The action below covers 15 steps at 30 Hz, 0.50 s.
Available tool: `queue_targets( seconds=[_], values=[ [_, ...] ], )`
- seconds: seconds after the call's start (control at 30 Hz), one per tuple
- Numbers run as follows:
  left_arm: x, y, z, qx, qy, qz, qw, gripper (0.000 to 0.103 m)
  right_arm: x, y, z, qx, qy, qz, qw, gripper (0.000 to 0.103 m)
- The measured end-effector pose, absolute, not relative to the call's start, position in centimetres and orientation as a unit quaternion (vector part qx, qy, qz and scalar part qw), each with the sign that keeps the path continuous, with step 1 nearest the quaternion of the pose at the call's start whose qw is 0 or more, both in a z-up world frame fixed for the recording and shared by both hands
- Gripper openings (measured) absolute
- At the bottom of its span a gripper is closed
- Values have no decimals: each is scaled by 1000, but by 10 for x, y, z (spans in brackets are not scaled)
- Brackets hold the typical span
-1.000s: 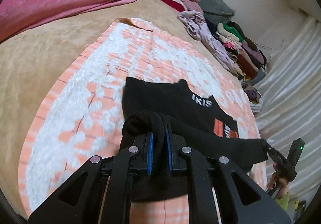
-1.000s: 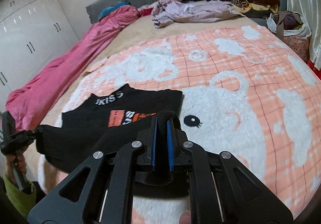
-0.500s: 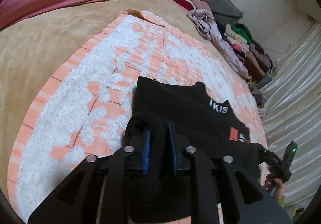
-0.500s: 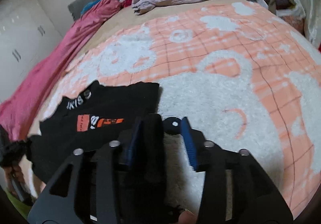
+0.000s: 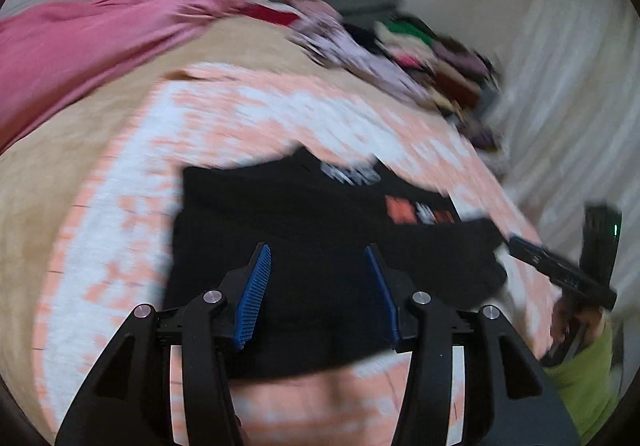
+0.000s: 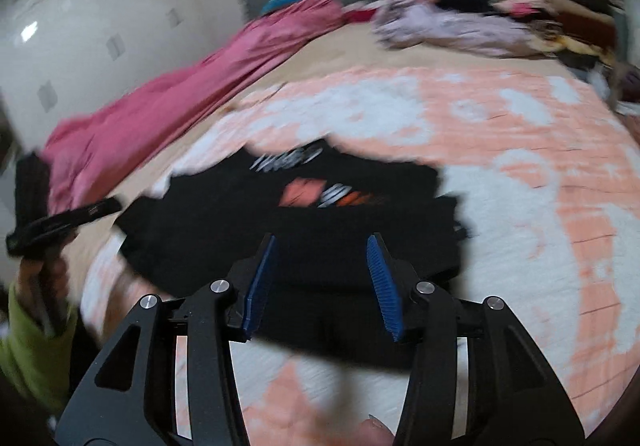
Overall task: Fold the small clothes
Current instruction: 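Fold the held hem up over the collar with both grippers and release, then move both open grippers to the folded edge of the shirt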
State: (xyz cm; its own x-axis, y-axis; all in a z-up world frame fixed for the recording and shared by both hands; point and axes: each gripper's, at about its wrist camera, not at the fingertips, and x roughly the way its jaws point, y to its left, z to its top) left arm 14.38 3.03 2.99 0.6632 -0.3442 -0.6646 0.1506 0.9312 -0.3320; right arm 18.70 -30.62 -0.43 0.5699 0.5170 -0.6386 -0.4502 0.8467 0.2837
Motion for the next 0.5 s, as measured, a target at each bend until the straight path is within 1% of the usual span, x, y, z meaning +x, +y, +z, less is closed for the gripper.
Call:
queue_targets(
  seconds=[0.07,0.13,0.2,0.4,0.5],
  values=[
    [142,8,20,-104,401,-157,897,46,181,-287,-14,18,391,289,874,36],
    [141,-16,6,-76,421,-174,887,46,179,-271,-24,-4,408,297,863,28],
    [137,-35,-5,-45,433,-186,881,46,178,-263,-30,-14,418,299,858,26],
    [137,-53,-32,2,444,-175,879,46,182,-255,-49,-26,447,281,849,25],
    [141,-47,-36,-6,437,-162,885,46,183,-257,-50,-26,442,268,856,24]
  ],
)
